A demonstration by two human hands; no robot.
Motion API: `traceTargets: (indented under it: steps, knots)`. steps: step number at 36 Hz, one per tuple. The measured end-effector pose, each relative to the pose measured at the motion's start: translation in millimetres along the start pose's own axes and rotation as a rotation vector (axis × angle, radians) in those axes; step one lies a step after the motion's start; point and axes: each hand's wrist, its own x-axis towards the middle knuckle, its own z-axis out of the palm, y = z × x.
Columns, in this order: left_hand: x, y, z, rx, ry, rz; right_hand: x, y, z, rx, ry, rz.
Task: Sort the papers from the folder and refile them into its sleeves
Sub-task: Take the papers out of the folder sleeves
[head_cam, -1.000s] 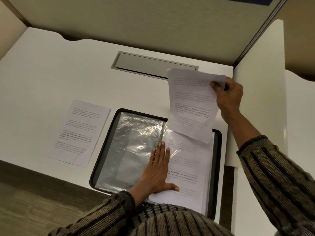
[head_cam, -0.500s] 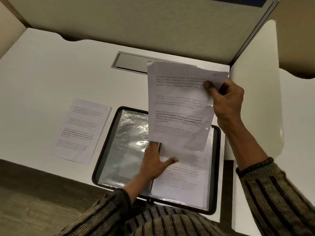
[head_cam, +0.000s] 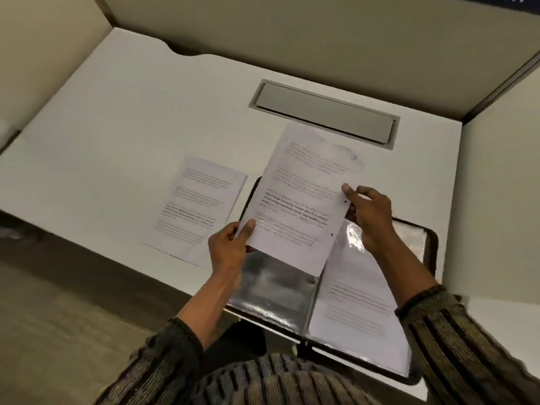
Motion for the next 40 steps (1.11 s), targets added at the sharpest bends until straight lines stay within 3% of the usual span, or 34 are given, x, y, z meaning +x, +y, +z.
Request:
traceTargets:
  steps: [9, 23, 31, 35, 40]
  knots:
    - [49, -2, -90, 0.066, 0.103, -0.032, -4, 77, 104, -0.349, -0.147, 0.086]
    - [141, 2, -209, 0.727, 0.279, 0.243, -12, 118, 245, -0.563, -0.165, 0.016]
    - [180, -13, -235, 1.042, 0.287, 0.225, -13, 150, 279, -0.678, -0.156, 0.052]
    - [176, -3, -224, 1.144, 0.295, 0.244, -8, 163, 285, -0.967, -0.111, -0.081]
    - [173, 1, -219, 1.140, 0.288, 0.207, -6, 160, 293, -1.039, -0.088, -0.091]
